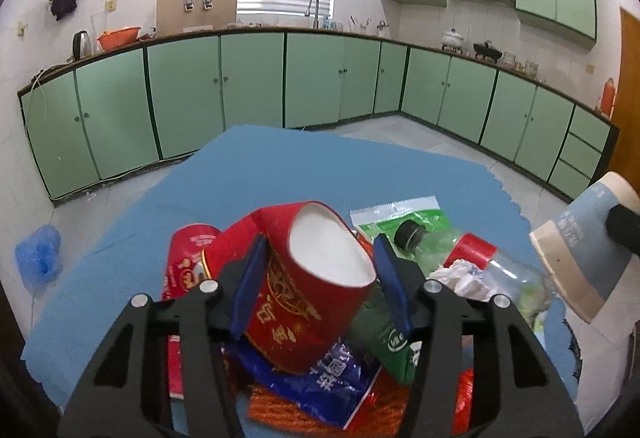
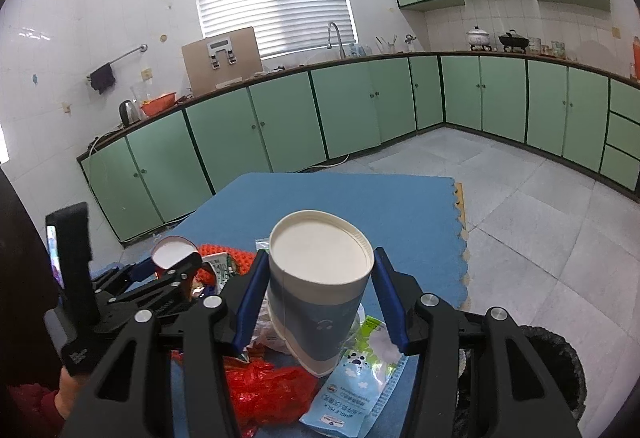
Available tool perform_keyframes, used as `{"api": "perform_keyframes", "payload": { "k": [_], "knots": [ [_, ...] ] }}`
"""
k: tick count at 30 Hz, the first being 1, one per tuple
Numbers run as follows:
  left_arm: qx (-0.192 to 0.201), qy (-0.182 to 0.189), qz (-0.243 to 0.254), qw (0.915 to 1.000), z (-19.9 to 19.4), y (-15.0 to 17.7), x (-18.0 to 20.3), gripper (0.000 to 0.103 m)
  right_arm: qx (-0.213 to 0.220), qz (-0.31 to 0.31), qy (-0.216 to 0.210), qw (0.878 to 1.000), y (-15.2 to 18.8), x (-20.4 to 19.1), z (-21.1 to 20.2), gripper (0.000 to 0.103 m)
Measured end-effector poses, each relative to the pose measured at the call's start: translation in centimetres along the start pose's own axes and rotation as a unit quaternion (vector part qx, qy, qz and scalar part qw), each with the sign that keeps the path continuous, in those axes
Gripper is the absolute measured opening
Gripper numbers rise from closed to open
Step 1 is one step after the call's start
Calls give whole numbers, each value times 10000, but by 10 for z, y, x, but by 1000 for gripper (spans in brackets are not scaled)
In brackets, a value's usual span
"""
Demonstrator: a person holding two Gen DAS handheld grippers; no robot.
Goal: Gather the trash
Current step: 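Grasp the red paper box with the left gripper while the right gripper holds the cup, then carry the red box and white cup over the black bin and release both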
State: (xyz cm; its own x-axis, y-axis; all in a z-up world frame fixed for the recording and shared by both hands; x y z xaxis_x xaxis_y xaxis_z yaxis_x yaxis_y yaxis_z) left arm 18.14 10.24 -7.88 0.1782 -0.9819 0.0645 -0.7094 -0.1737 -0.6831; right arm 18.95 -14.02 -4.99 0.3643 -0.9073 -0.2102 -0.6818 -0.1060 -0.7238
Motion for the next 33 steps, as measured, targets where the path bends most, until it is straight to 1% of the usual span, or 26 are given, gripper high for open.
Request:
{"api": "perform_keyframes", "payload": {
  "k": [7,11,13,18,23,25,29,33],
  "knots": [
    [368,197,-54,9991,-36,2,-10,49,40,-36,17,10000,0,-12,-10,52],
    [427,296,-43,9986,-47,5,-12,49,104,-20,60,9999,0,-17,-20,52],
    [447,338,-10,9984,-50,6,-9,49,126,-1,103,9999,1,-17,-25,52],
    [515,590,190,9967,-60,7,12,48,163,129,229,9995,3,-8,-37,52],
    [525,1005,537,9921,-65,7,53,48,236,320,493,9980,6,13,-53,52],
    [513,1203,673,9891,-65,7,73,48,261,454,654,9965,9,28,-61,52],
    [489,1676,1020,9793,-63,9,124,48,350,711,1106,9907,15,62,-82,52],
    [334,2195,1334,9659,-53,14,178,48,379,1023,1552,9818,26,100,-100,52]
  ]
}}
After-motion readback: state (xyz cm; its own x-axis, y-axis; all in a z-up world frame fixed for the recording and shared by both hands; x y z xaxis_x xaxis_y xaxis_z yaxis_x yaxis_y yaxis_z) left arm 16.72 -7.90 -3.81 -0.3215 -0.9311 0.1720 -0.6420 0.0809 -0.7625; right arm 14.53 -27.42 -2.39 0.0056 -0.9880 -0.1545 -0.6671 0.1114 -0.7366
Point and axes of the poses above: each gripper's, at about its wrist camera, not at the fingertips, and z roughly the way its jaws point, x to its right, y to its underside, the point moved 2 cm from there along z, roughly the way its jaws point, and after that the axes turned 15 degrees about -x, right-handed, at the moved point
